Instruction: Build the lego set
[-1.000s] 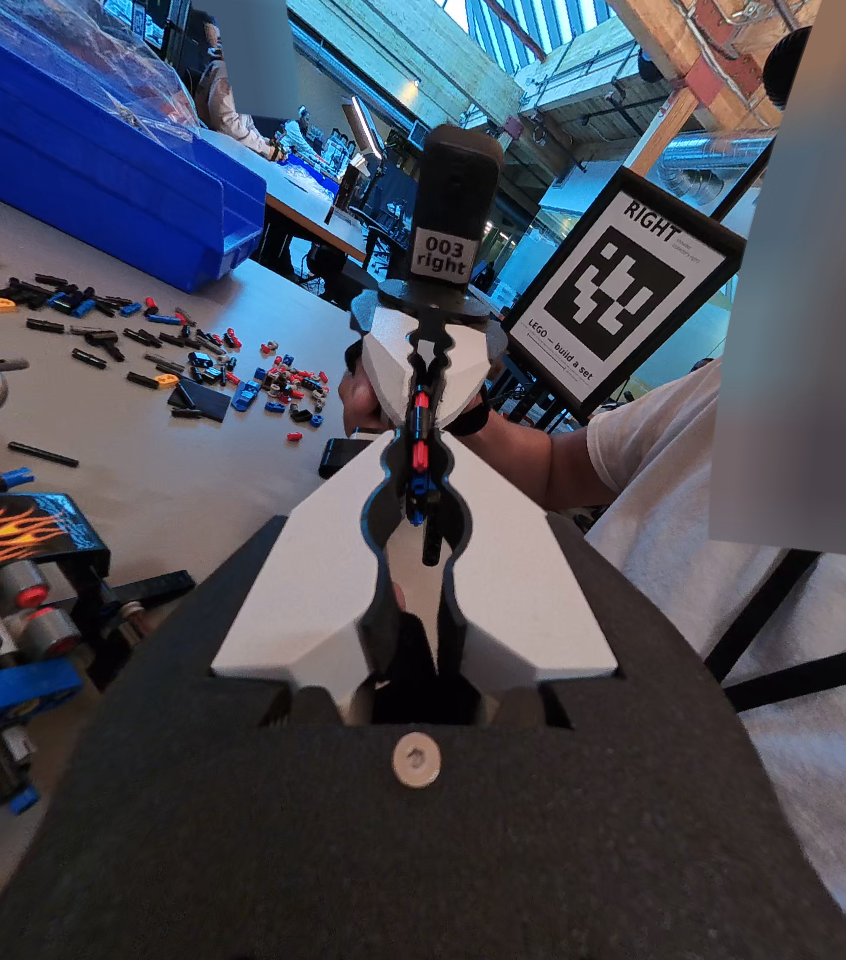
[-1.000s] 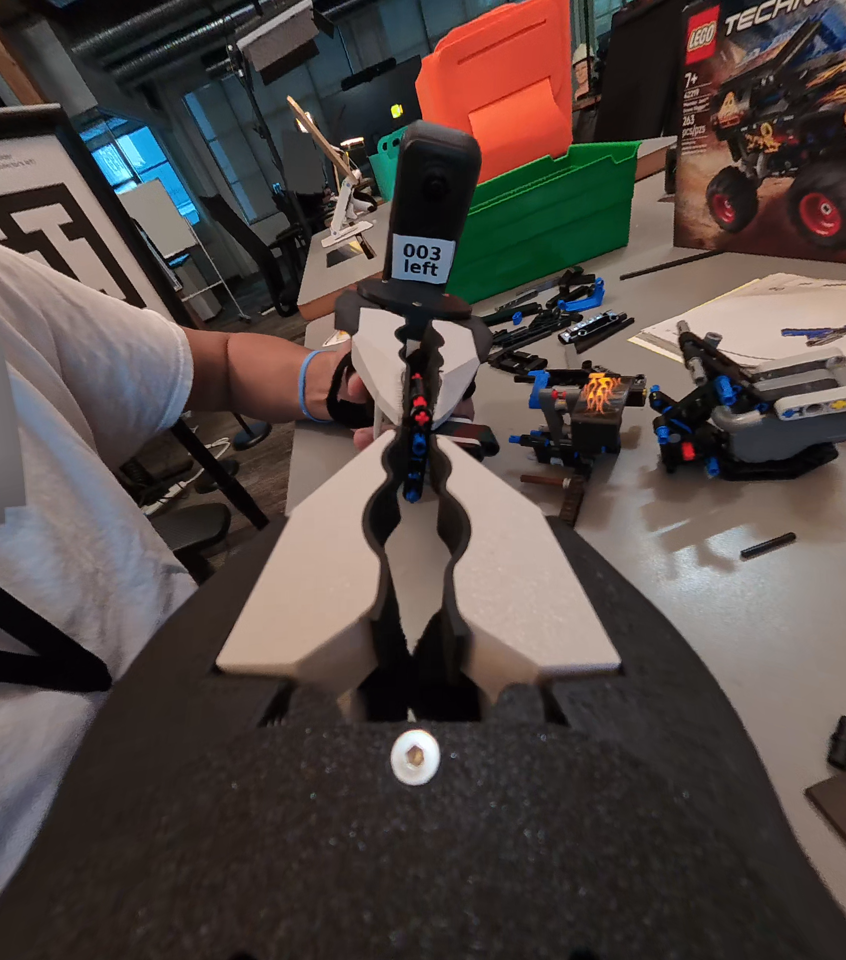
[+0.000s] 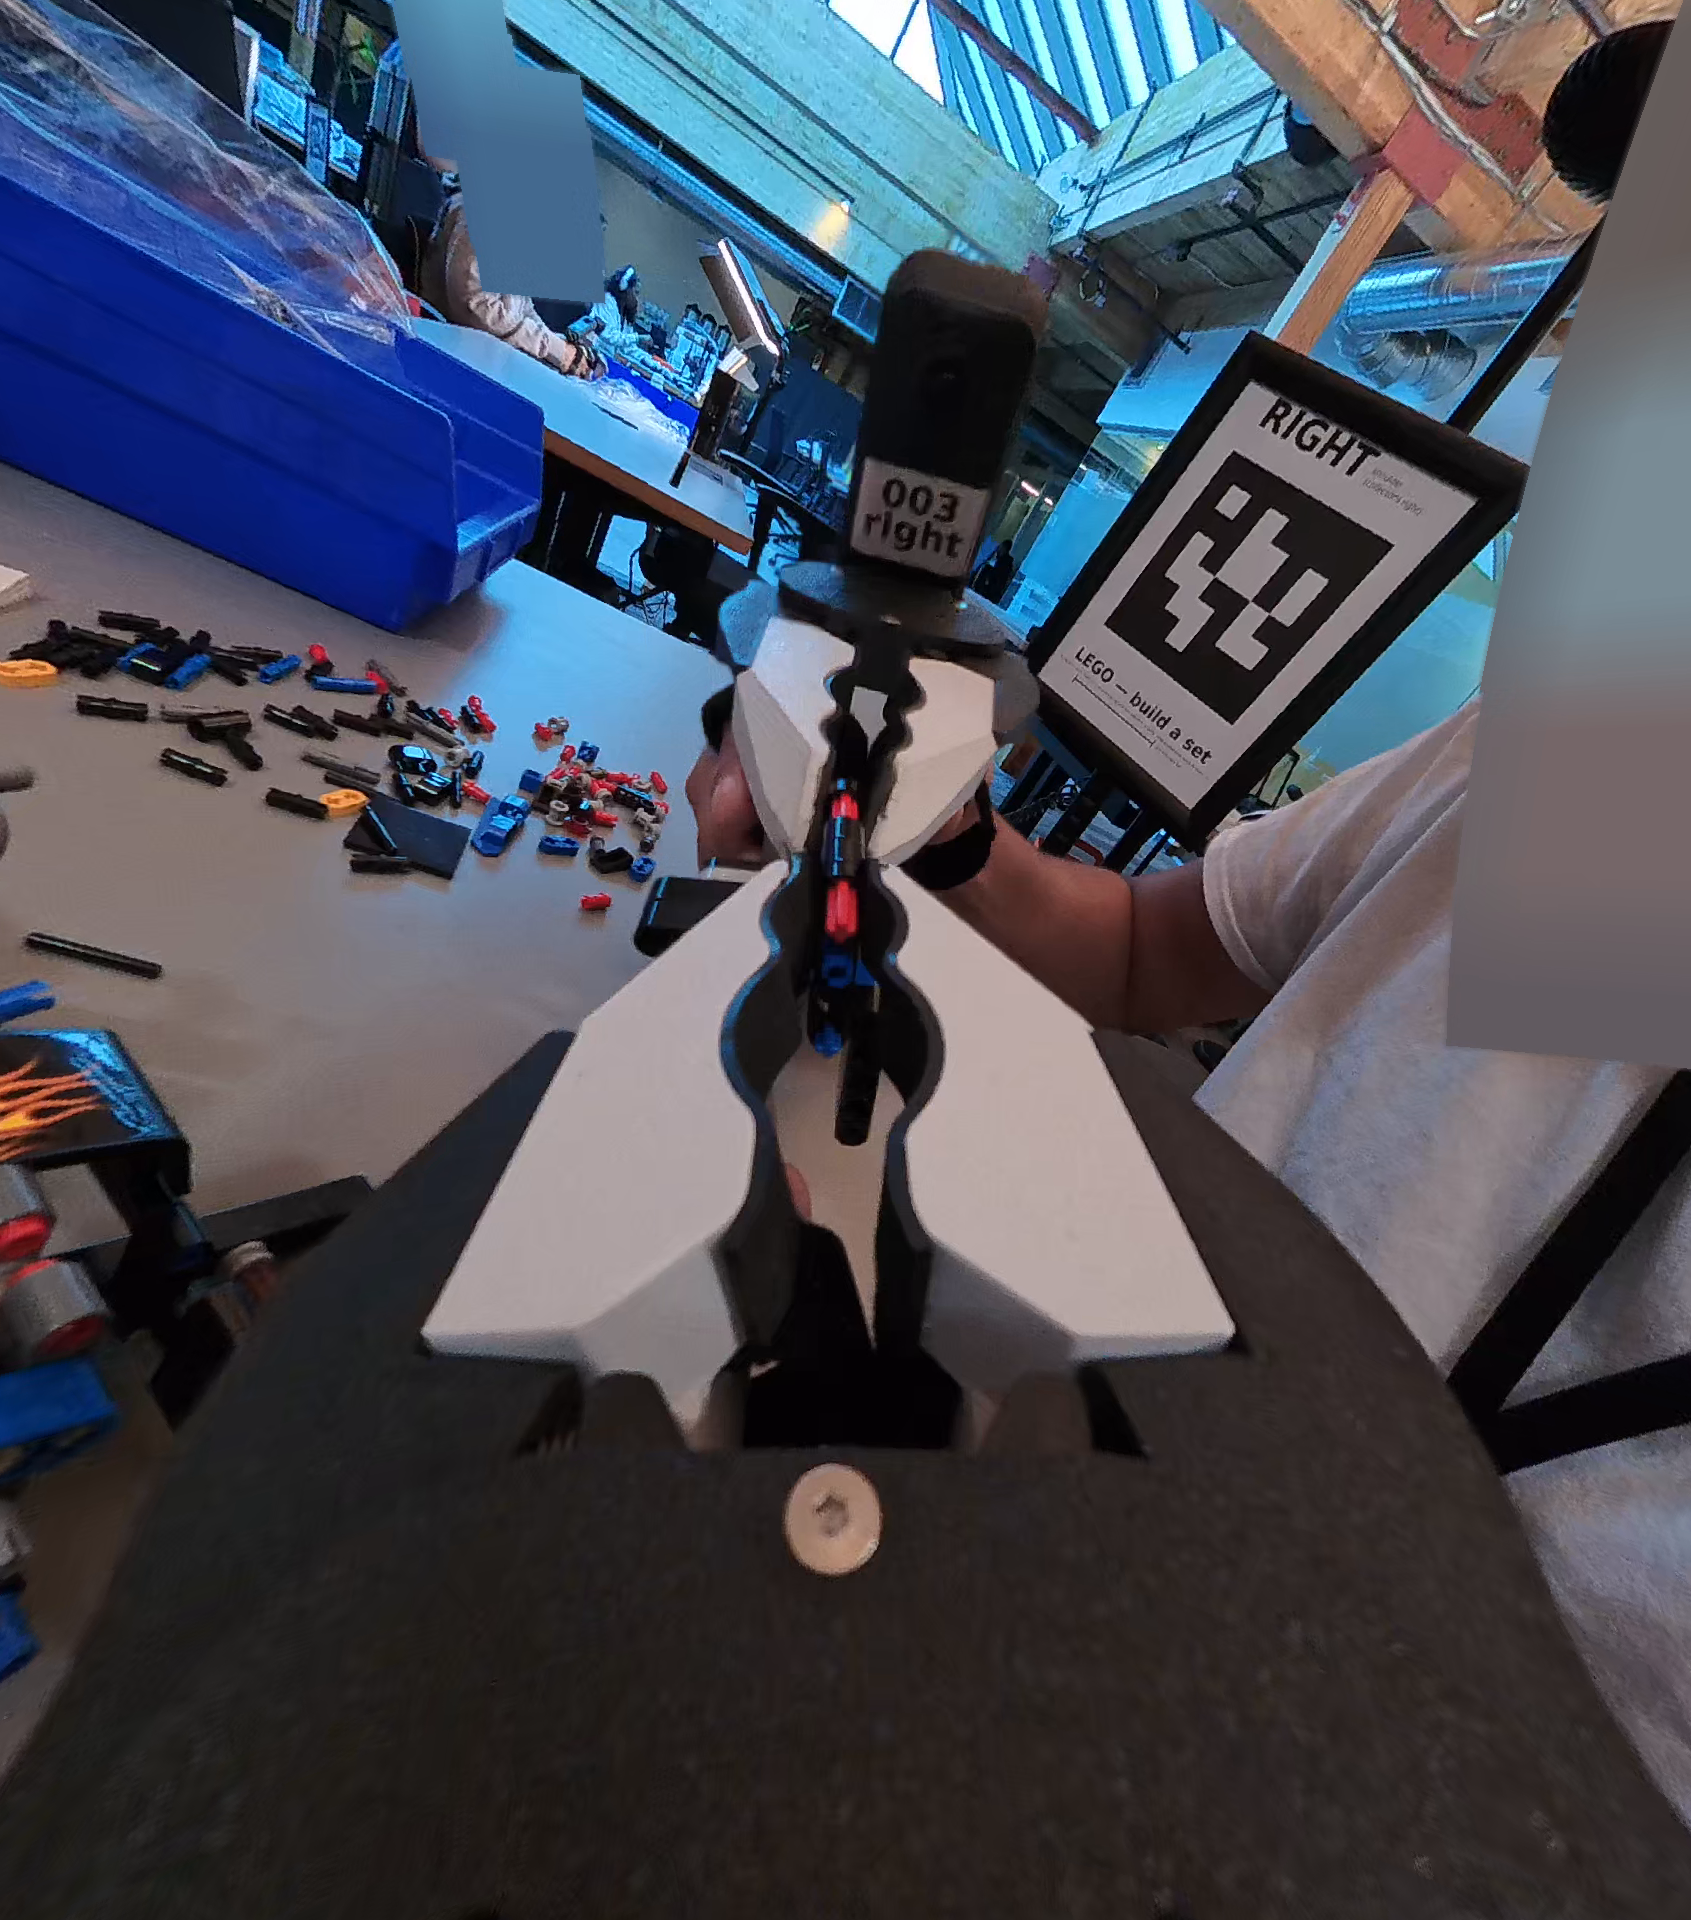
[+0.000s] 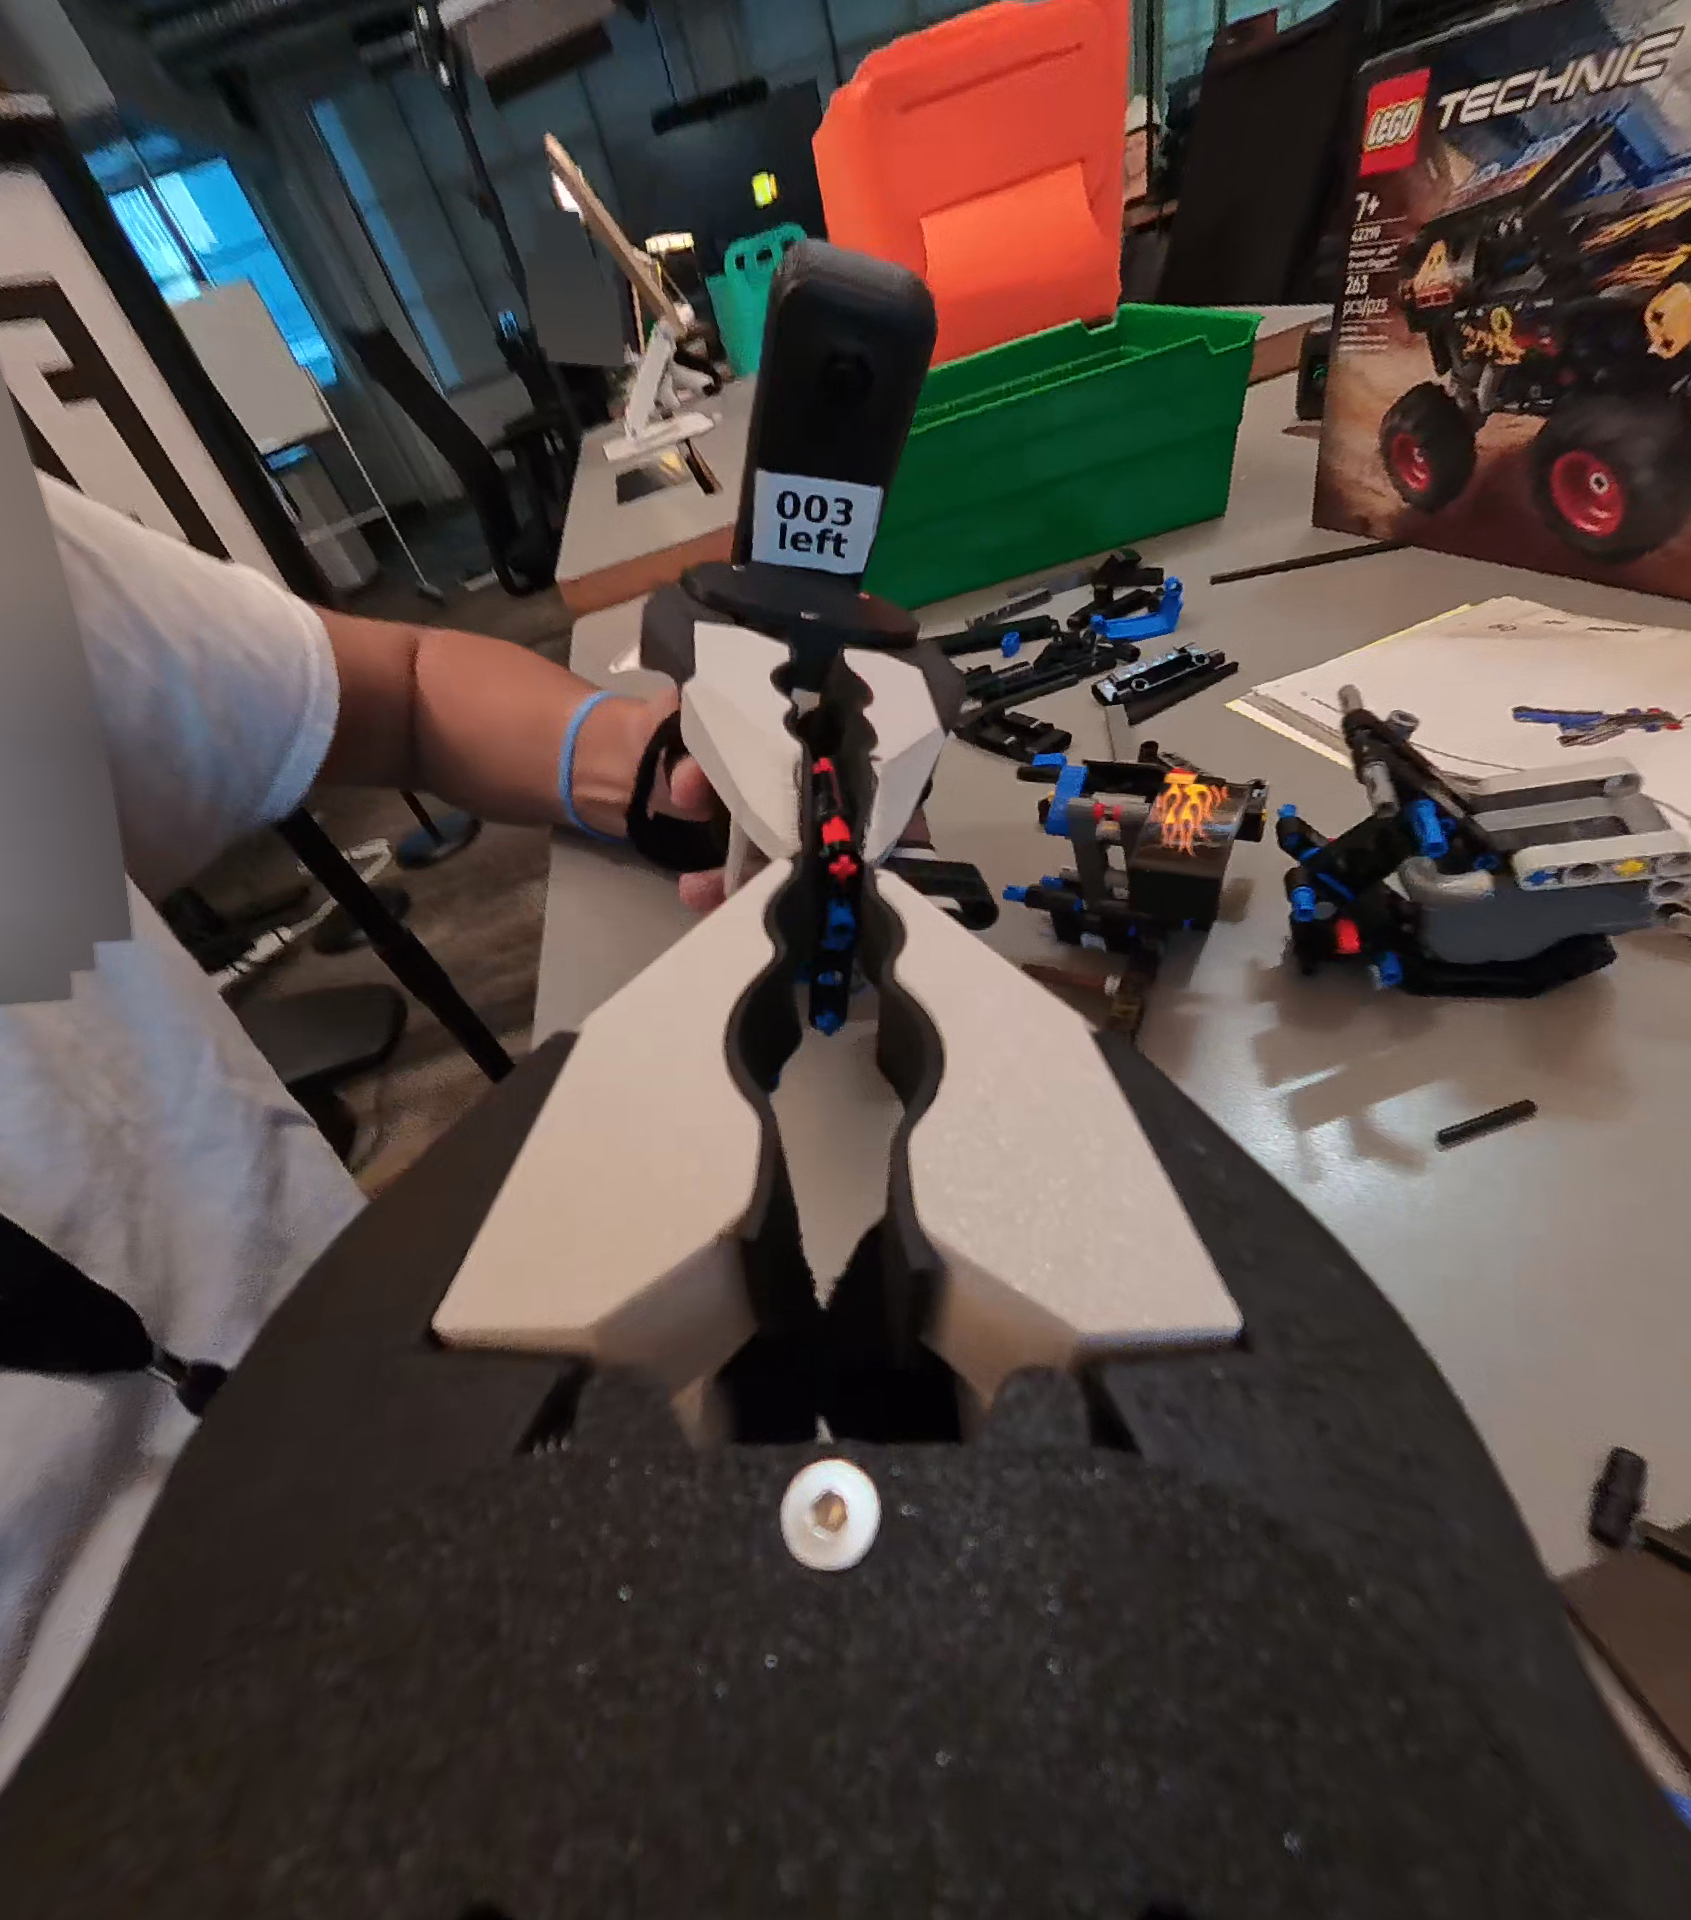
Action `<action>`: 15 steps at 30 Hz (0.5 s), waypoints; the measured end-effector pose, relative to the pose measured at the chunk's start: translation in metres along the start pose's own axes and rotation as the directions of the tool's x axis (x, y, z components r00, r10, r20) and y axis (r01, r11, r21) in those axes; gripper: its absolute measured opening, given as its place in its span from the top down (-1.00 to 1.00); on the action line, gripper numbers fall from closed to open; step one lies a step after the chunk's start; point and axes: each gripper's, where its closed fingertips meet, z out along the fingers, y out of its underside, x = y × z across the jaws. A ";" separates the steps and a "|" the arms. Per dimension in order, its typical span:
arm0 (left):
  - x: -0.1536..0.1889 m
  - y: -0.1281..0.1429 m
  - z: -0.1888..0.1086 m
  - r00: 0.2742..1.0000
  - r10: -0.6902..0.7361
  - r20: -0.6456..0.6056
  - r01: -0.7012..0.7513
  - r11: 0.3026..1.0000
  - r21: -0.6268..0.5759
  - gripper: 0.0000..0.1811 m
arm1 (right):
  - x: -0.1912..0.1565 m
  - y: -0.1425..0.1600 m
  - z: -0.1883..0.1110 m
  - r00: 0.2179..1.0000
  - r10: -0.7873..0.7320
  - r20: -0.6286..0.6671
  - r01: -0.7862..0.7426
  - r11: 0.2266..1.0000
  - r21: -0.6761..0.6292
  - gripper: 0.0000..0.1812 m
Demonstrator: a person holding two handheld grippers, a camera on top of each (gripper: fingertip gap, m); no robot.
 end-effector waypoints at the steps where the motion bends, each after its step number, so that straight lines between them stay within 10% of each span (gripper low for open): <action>1: 0.001 0.001 0.001 1.000 -0.005 -0.005 0.005 1.000 -0.005 0.94 | -0.001 0.001 -0.001 1.000 -0.022 -0.004 0.022 1.000 -0.017 0.93; 15: 0.007 0.005 0.001 0.997 -0.058 -0.054 0.057 0.998 -0.011 0.94 | -0.004 0.007 -0.001 0.998 -0.068 -0.015 0.067 0.996 -0.064 0.93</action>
